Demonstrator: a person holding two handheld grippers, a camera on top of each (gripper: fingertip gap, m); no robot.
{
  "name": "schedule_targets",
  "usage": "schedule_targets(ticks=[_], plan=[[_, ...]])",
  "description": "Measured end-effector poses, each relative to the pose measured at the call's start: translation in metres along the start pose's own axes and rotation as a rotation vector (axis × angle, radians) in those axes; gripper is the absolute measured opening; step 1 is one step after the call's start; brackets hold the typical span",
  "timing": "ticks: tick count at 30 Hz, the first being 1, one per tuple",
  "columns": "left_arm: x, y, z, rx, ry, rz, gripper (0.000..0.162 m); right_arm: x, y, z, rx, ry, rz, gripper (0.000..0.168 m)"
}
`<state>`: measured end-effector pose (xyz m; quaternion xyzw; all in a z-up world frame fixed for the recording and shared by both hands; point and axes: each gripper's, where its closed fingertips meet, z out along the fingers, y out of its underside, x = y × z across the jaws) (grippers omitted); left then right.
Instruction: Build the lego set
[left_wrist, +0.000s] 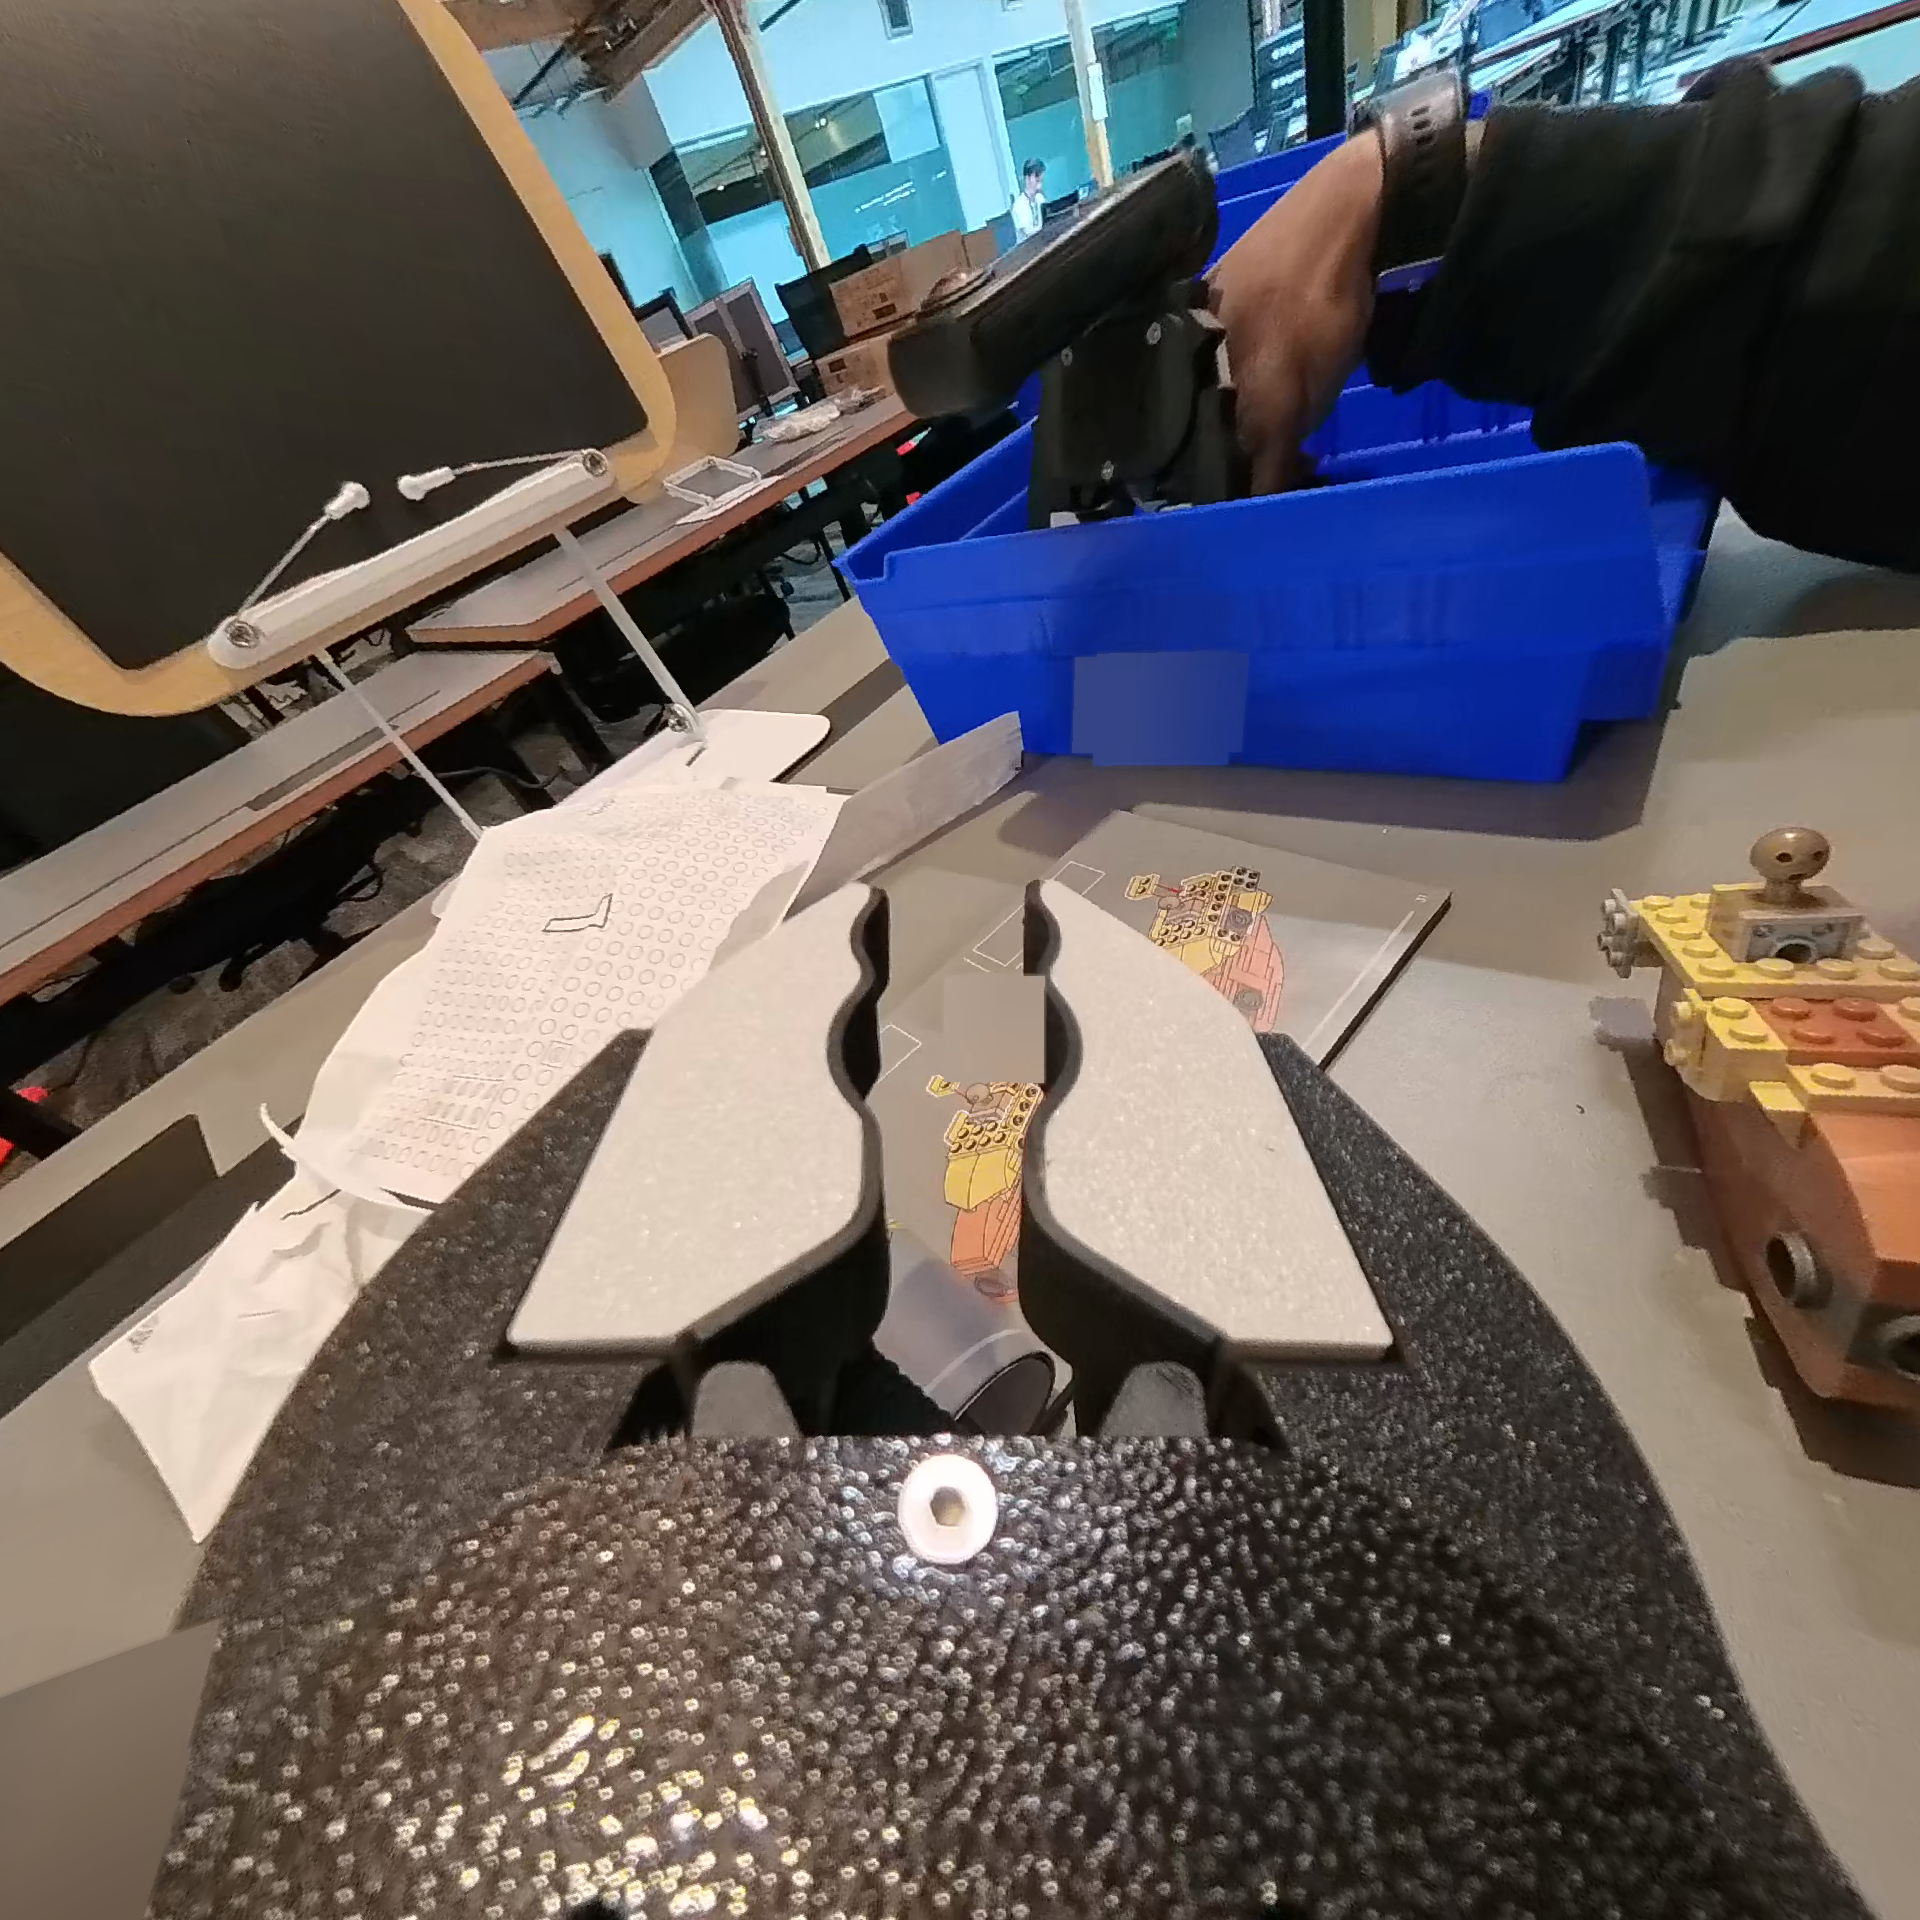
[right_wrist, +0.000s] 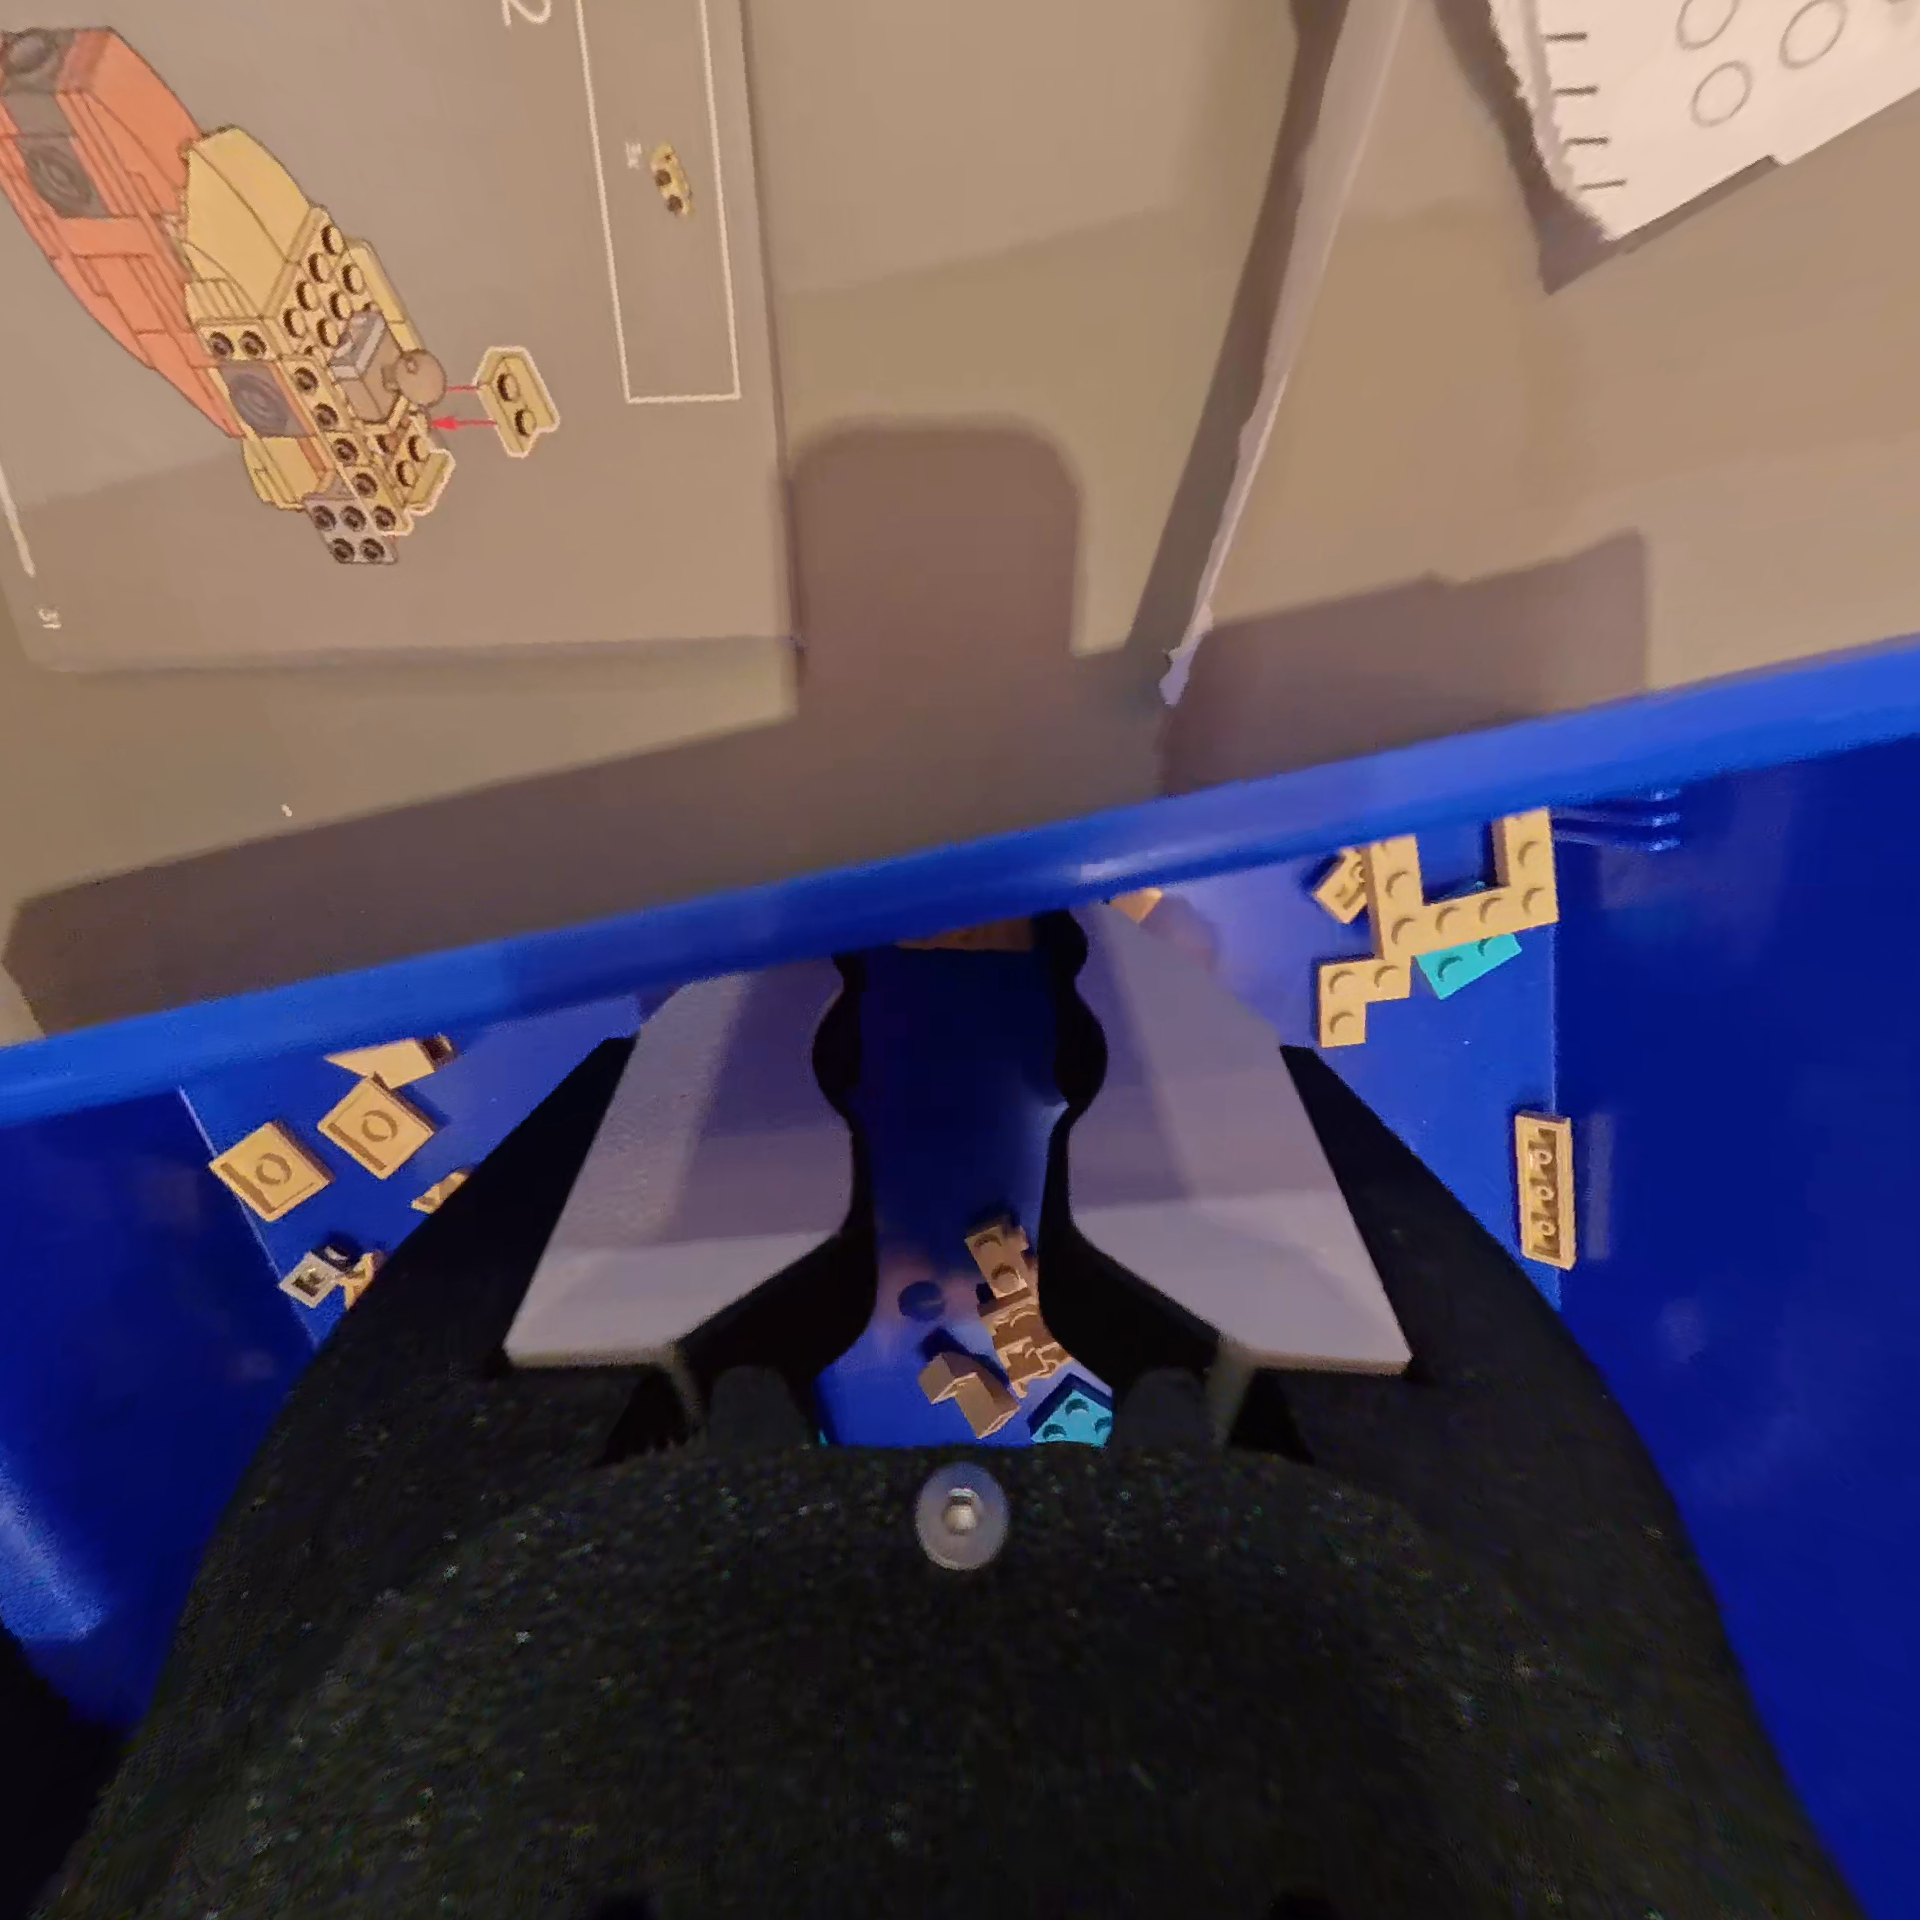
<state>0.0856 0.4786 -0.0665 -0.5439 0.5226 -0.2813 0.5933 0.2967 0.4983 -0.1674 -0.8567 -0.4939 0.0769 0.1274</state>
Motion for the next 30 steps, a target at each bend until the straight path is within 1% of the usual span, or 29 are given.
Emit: schedule_targets(ticks=[2,7,10,12,15,17,19,20,22,24,25,28,30], plan=[[0.0,-0.002,-0.001,0.005,-0.002,0.003,0.024,0.001,-0.001,0.0,0.006,-0.002,0.011,0.023],[-0.007,-0.012,-0.008,0.038,-0.03,0.005,0.024,0.001,-0.001,0.0,0.001,-0.002,0.037,0.022],[-0.02,-0.018,-0.024,0.061,-0.074,-0.004,0.024,0.003,-0.001,-0.006,-0.005,0.03,0.067,0.022],[-0.026,-0.015,-0.039,0.055,-0.089,-0.007,0.024,0.003,0.0,-0.02,-0.011,0.077,0.084,0.022],[-0.031,-0.005,-0.066,0.044,-0.11,-0.017,0.024,-0.002,-0.004,-0.064,0.023,0.207,0.1,0.022],[-0.032,0.002,-0.083,0.04,-0.114,-0.03,0.024,-0.021,-0.023,-0.098,0.124,0.266,0.085,0.022],[-0.032,0.007,-0.097,0.039,-0.122,-0.04,0.024,-0.055,-0.06,-0.124,0.274,0.265,0.025,0.022],[-0.033,0.009,-0.103,0.04,-0.126,-0.043,0.024,-0.077,-0.084,-0.129,0.343,0.237,-0.016,0.022],[-0.035,0.009,-0.112,0.034,-0.14,-0.036,0.024,-0.123,-0.133,-0.12,0.415,0.155,-0.101,0.022],[-0.037,0.008,-0.119,0.025,-0.163,-0.011,0.024,-0.161,-0.176,-0.089,0.396,0.078,-0.149,0.022],[-0.037,0.008,-0.123,0.018,-0.172,0.005,0.024,-0.177,-0.192,-0.068,0.357,0.044,-0.168,0.022],[-0.036,0.014,-0.132,-0.015,-0.191,0.053,0.024,-0.215,-0.219,-0.008,0.204,-0.028,-0.249,0.022],[-0.036,0.022,-0.138,-0.043,-0.21,0.072,0.024,-0.232,-0.229,0.019,0.15,-0.075,-0.267,0.022]])
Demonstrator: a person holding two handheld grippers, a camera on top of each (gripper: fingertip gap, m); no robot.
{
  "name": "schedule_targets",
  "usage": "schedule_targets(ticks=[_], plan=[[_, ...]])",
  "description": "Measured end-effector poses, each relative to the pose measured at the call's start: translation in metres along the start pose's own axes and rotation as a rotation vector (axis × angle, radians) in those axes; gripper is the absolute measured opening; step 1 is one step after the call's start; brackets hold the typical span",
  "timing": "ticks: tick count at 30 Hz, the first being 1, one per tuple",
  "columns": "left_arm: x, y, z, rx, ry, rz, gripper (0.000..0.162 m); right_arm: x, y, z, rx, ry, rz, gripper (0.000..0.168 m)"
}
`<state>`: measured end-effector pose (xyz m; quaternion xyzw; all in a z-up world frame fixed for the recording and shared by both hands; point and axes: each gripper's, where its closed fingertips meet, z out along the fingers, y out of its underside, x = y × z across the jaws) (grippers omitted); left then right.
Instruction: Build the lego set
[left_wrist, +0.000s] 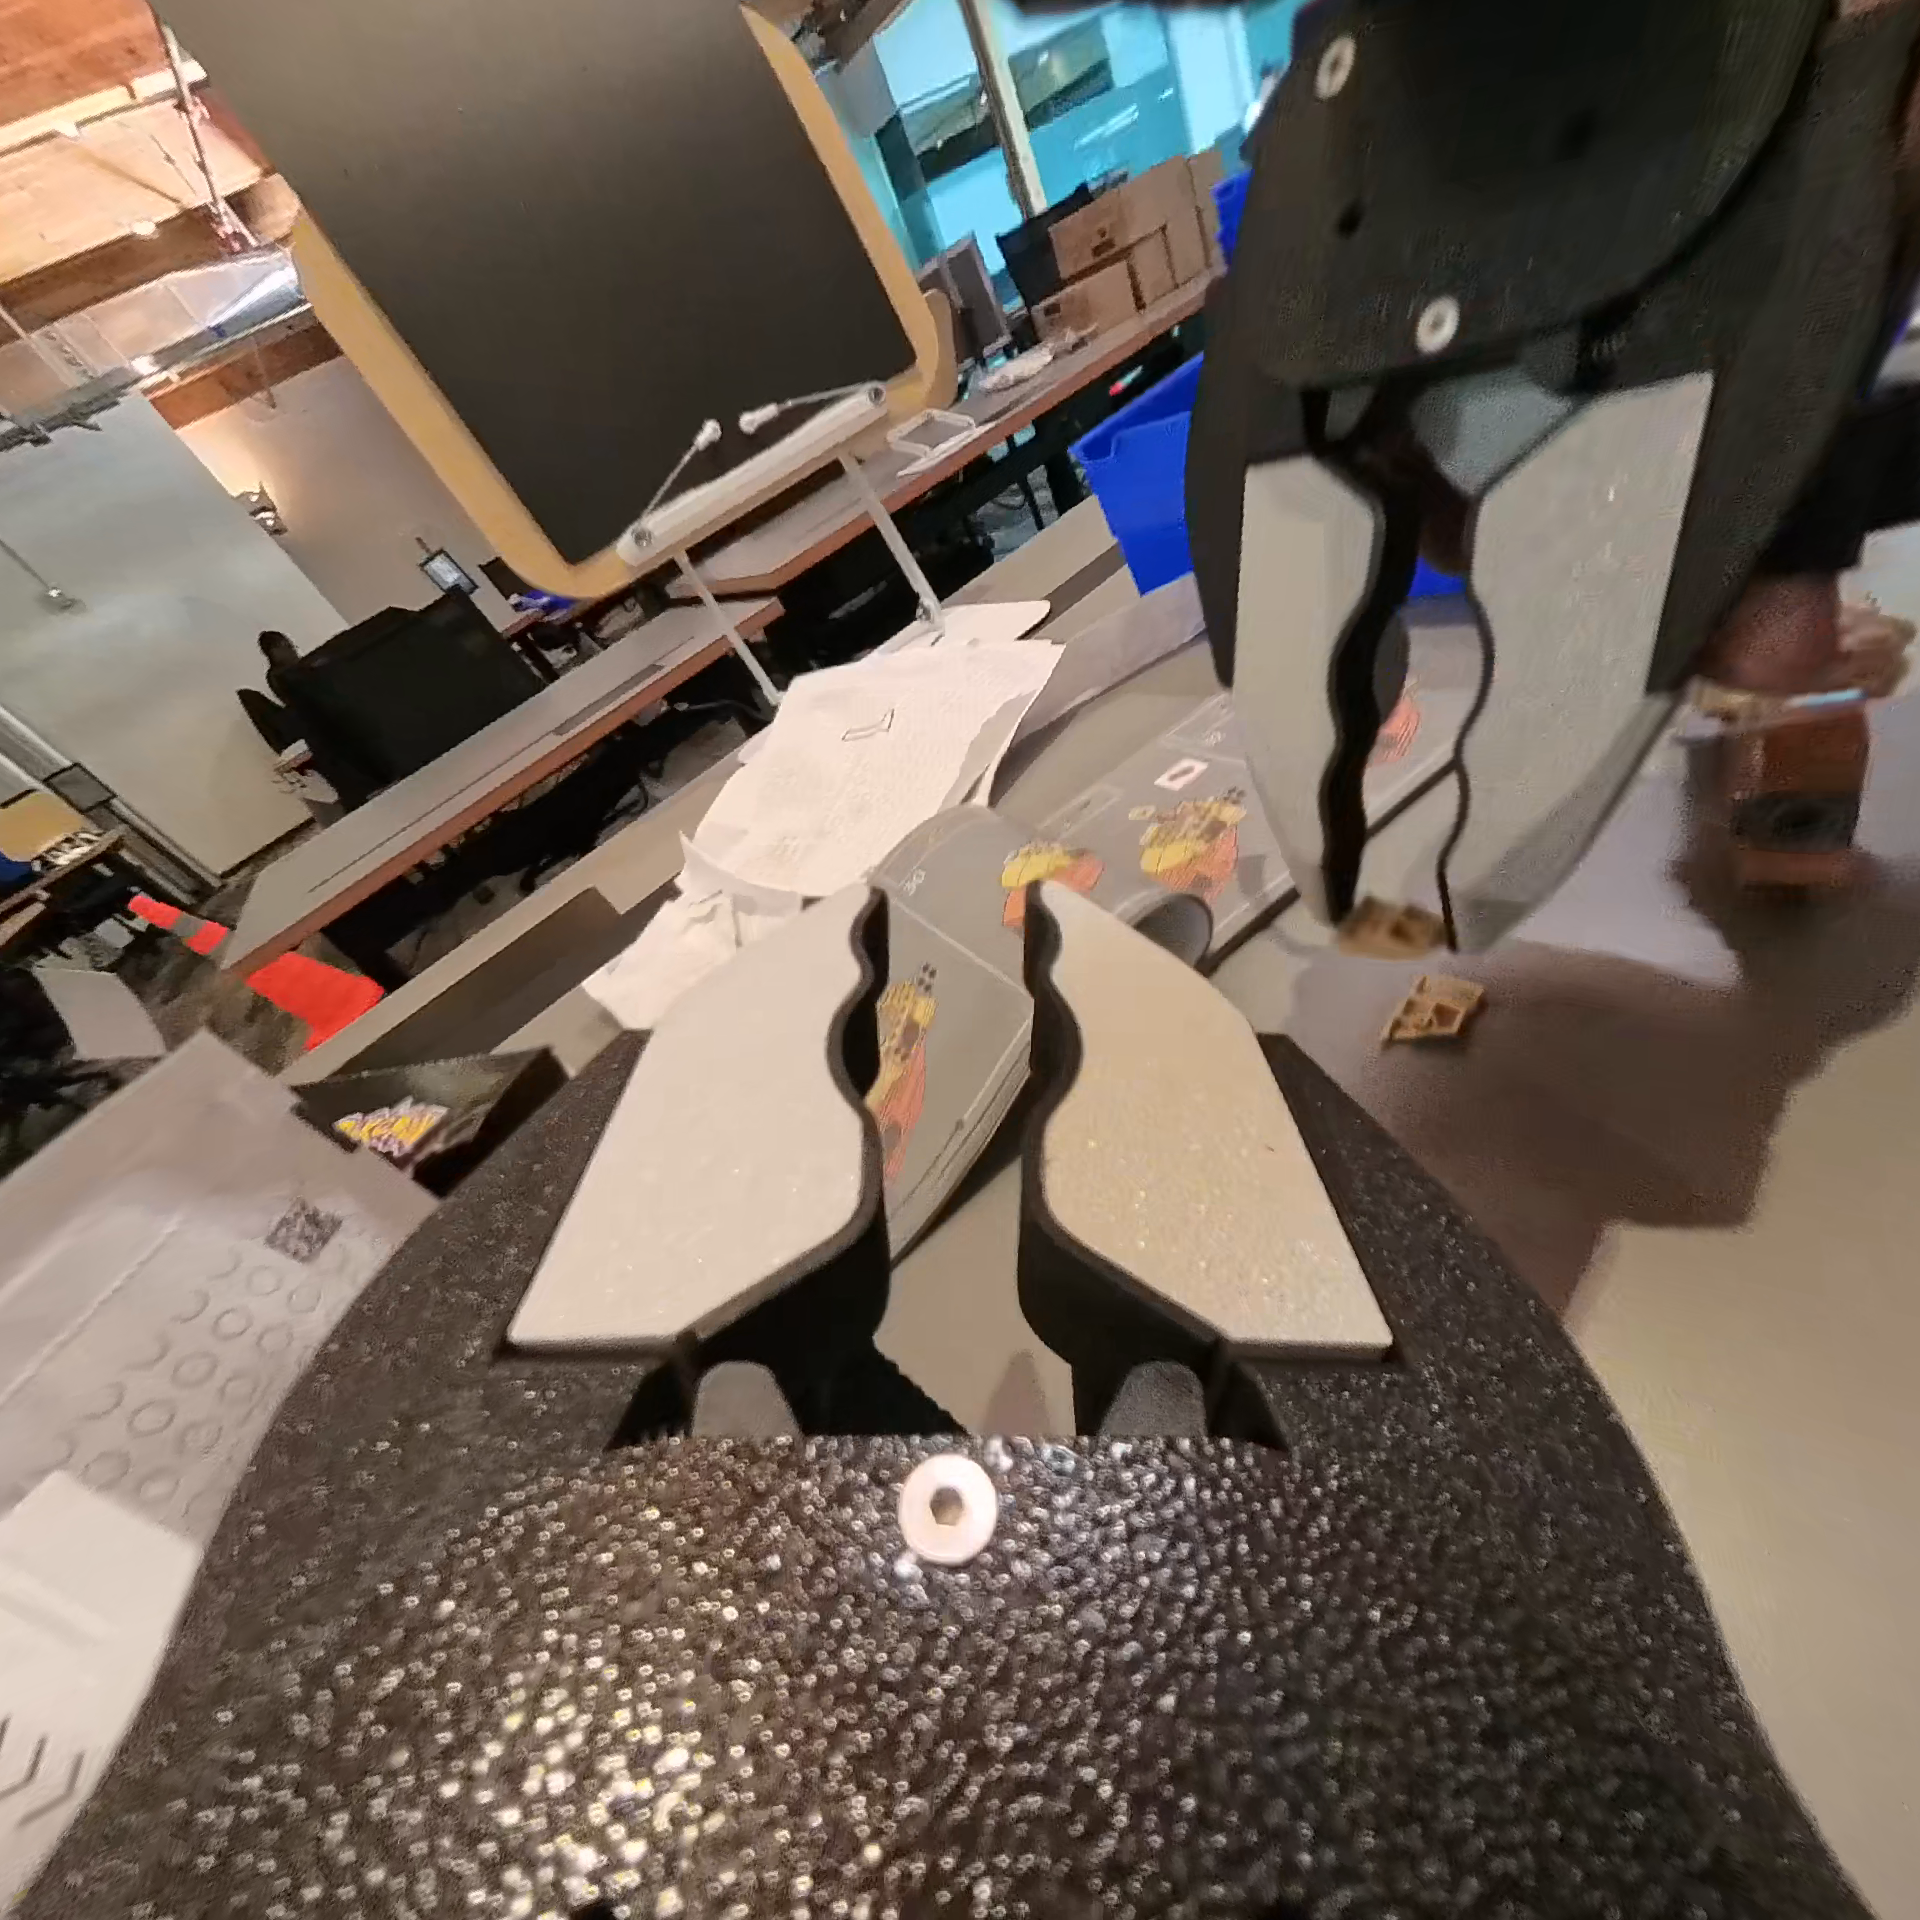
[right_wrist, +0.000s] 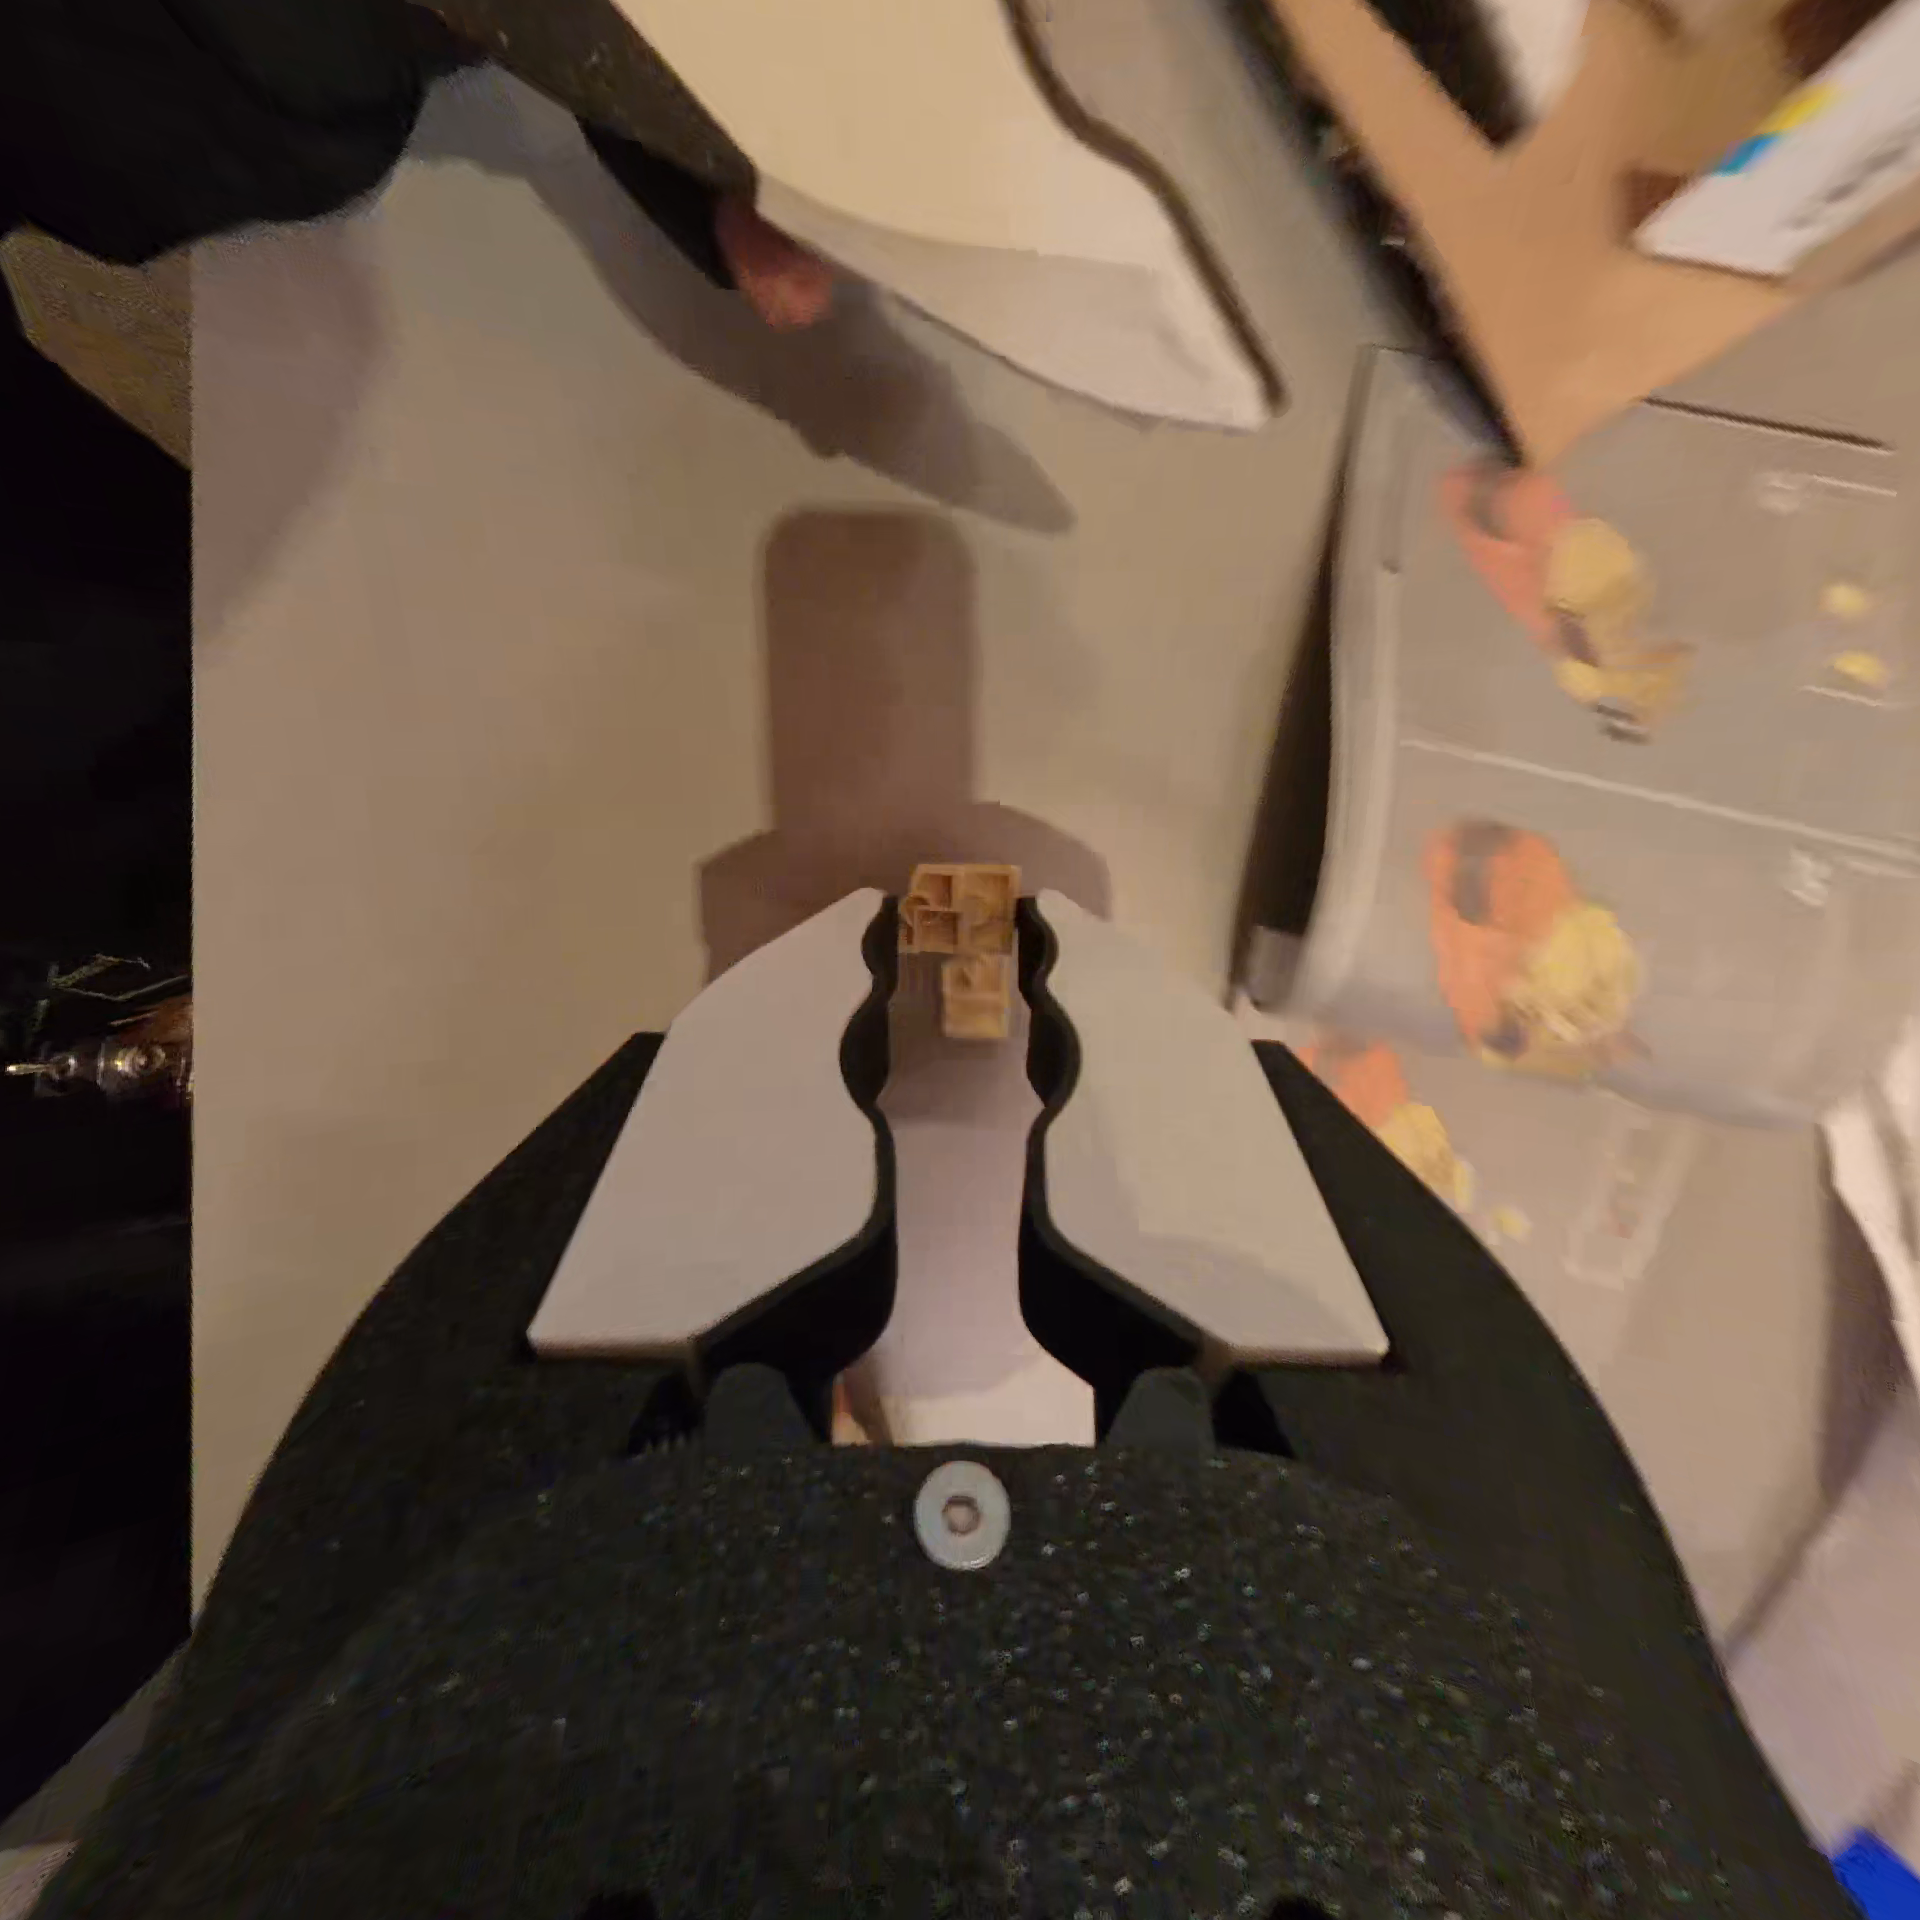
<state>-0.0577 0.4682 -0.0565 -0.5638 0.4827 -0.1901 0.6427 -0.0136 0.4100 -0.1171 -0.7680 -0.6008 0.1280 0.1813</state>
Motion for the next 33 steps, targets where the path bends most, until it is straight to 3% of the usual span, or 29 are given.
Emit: schedule_targets(ticks=[7,15,19,22,25,28,33], plan=[[-0.005,0.017,-0.016,-0.04,-0.022,-0.024,0.024,-0.015,-0.003,0.046,-0.102,-0.046,-0.006,0.022],[0.0,0.021,-0.013,-0.066,-0.004,0.001,0.024,-0.016,0.002,0.054,-0.086,-0.028,0.031,0.029],[-0.003,0.025,-0.012,-0.076,-0.02,0.0,0.024,-0.008,-0.004,0.025,0.057,0.025,0.076,0.033],[-0.007,0.027,-0.012,-0.073,-0.033,-0.014,0.024,0.009,0.004,-0.039,0.233,0.113,0.135,0.033],[-0.011,0.03,-0.01,-0.071,-0.052,-0.018,0.024,0.039,0.053,-0.125,0.341,0.302,0.224,0.032],[-0.013,0.035,-0.005,-0.091,-0.068,0.004,0.023,0.059,0.133,-0.188,0.31,0.418,0.299,0.03],[-0.016,0.045,0.006,-0.132,-0.1,0.04,0.023,0.089,0.245,-0.222,0.165,0.454,0.318,0.03]])
